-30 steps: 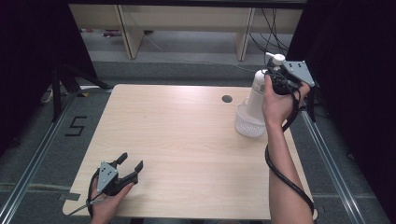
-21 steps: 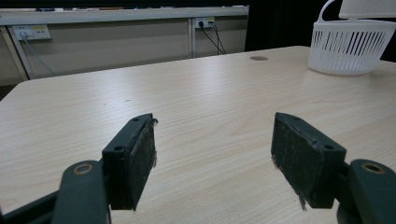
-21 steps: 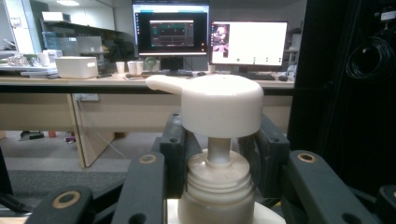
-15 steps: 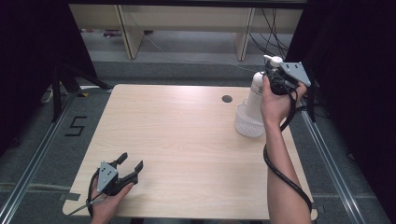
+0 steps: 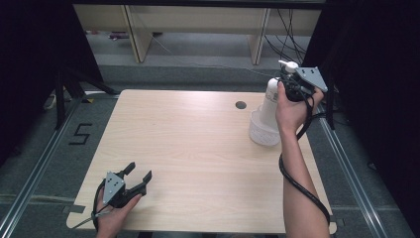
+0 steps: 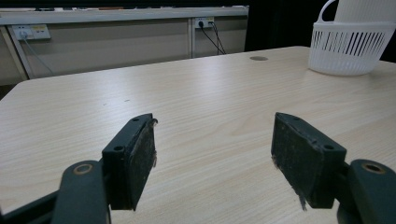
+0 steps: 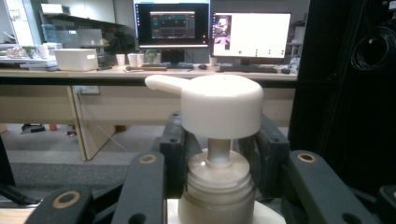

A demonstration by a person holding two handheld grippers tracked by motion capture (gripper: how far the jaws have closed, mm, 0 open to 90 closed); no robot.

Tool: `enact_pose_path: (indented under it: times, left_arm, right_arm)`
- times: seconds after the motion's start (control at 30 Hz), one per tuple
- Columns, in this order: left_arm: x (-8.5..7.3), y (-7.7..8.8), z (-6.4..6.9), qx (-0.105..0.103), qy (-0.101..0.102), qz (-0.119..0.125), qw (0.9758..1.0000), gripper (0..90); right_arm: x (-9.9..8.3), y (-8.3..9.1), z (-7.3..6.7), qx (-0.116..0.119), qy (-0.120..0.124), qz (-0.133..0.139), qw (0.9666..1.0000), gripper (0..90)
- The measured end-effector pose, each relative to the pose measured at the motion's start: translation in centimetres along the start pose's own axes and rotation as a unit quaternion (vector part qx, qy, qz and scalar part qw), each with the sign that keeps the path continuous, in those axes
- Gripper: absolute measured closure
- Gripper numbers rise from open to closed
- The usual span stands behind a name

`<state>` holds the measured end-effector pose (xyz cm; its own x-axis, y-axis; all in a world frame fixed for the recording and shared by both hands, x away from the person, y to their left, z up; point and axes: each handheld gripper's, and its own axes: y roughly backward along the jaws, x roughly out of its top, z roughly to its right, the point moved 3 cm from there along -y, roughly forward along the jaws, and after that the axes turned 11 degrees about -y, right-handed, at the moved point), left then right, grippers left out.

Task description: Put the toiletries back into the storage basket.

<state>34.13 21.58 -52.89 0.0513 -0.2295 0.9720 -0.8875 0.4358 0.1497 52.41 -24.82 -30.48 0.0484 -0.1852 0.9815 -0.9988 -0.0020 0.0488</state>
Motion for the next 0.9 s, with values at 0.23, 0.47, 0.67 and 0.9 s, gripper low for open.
enact_pose_path:
  times: [0.23,0.47,0.67,0.9]
  left_arm:
    - [0.0,0.0,0.0,0.0,0.0,0.0,1.0,29.9]
    - [0.0,0.0,0.0,0.001,0.001,0.0,1.0,29.9]
    - [0.0,0.0,0.0,0.0,0.001,0.0,1.0,29.9]
    - [0.0,0.0,0.0,0.0,-0.001,0.0,1.0,29.9]
  right_arm:
    - [-0.6,-0.2,0.0,0.001,-0.002,-0.009,1.0,63.5]
    - [-1.2,-0.4,0.0,0.002,-0.002,-0.014,0.9999,63.5]
    - [-1.9,-0.7,0.3,-0.002,-0.002,-0.026,0.9997,63.5]
    - [-2.8,-0.9,0.6,-0.004,-0.003,-0.034,0.9994,63.5]
